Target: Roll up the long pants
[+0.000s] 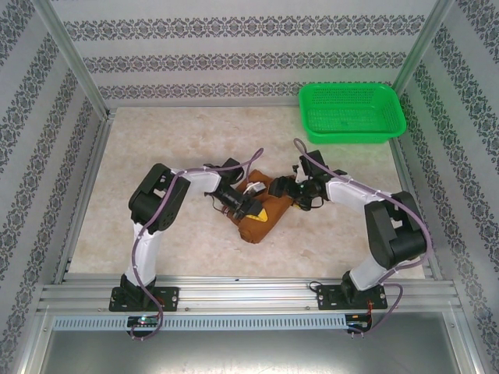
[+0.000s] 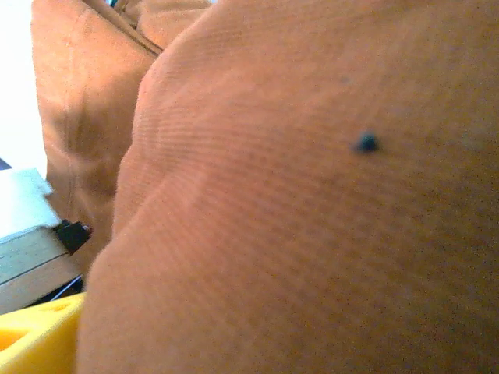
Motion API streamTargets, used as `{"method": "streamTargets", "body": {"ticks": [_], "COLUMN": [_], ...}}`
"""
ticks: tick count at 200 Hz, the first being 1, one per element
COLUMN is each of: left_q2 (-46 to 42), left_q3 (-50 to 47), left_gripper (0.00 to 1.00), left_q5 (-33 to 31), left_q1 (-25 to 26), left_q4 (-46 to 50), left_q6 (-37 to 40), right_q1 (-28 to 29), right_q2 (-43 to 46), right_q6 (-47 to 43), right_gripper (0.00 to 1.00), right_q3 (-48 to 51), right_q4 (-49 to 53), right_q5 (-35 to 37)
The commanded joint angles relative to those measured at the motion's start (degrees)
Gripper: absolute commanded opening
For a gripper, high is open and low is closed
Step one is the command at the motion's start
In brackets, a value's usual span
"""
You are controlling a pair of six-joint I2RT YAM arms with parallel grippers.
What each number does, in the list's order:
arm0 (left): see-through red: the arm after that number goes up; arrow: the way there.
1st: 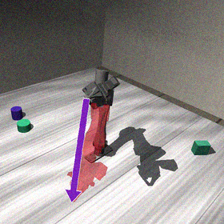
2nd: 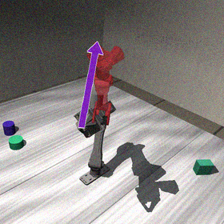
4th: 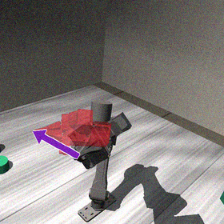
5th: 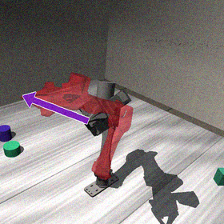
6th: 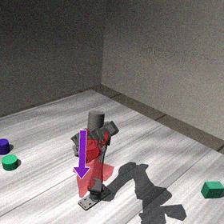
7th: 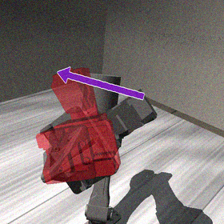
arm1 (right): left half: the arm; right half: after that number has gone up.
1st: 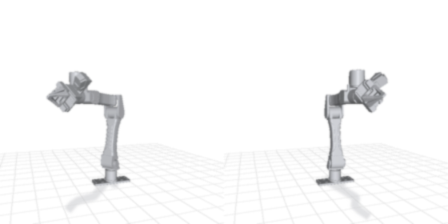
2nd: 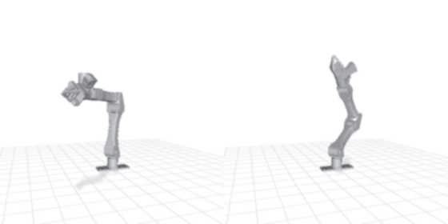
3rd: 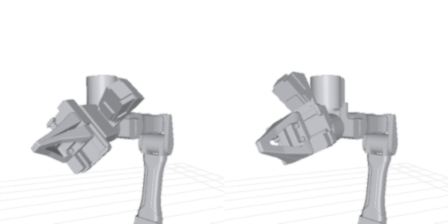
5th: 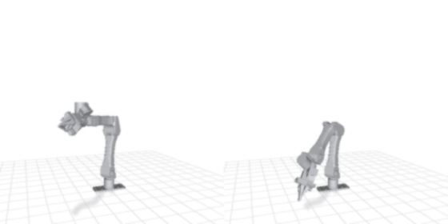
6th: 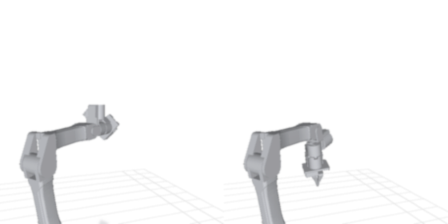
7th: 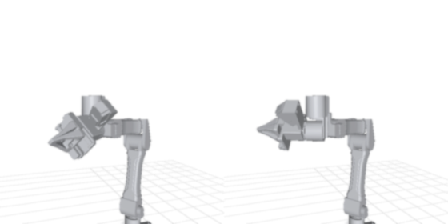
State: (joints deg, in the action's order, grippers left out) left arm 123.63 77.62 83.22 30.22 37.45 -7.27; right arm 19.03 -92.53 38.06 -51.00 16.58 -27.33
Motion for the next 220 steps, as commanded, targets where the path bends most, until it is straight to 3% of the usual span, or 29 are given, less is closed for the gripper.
{"method": "streamTargets", "body": {"ticks": [1,31,61,80,109,152,183,195,204,215,220], "left_q2": [10.4,18.6,16.3,16.2,16.8,19.2,19.0,14.7,14.3,14.5,14.3], "left_q3": [16.8,17.5,21.0,22.5,25.4,26.4,29.6,28.0,29.7,32.4,33.0], "left_gripper": [0.16,0.05,0.04,0.02,0.0,0.0,0.0,0.06,0.08,0.35,0.38], "left_q5": [18.6,18.5,18.4,18.3,18.1,17.2,18.1,18.1,18.2,18.3,18.3], "left_q1": [-2.8,-5.5,-6.5,-7.2,-9.6,-15.2,-22.2,-24.6,-27.2,-30.0,-31.1], "left_q4": [62.5,64.6,64.4,64.3,64.3,64.3,64.3,64.2,64.2,64.2,64.2], "left_q6": [57.7,58.9,58.4,59.2,60.2,64.1,68.7,79.4,80.5,81.6,82.7], "right_q1": [0.9,1.8,3.8,4.0,5.1,6.3,6.9,7.2,7.6,8.1,8.1], "right_q2": [-2.2,-2.8,-4.8,-6.3,-9.3,-9.8,-11.2,-11.4,-11.6,-12.1,-12.5], "right_q6": [1.6,1.2,-2.6,-0.8,-0.4,1.5,1.8,1.8,1.5,1.0,0.9], "right_gripper": [0.91,0.91,0.89,0.81,0.82,0.83,0.83,0.83,0.83,0.83,0.83], "right_q3": [0.1,0.4,-4.2,-4.4,-6.0,-6.2,-7.0,-7.5,-7.8,-8.5,-8.9], "right_q4": [-4.9,-5.6,-0.3,-2.7,-2.8,-4.7,-4.6,-4.5,-4.0,-3.3,-3.0], "right_q5": [-1.4,-0.8,2.6,-0.4,-1.0,-0.7,-1.7,-2.4,-2.5,-2.5,-2.7]}}
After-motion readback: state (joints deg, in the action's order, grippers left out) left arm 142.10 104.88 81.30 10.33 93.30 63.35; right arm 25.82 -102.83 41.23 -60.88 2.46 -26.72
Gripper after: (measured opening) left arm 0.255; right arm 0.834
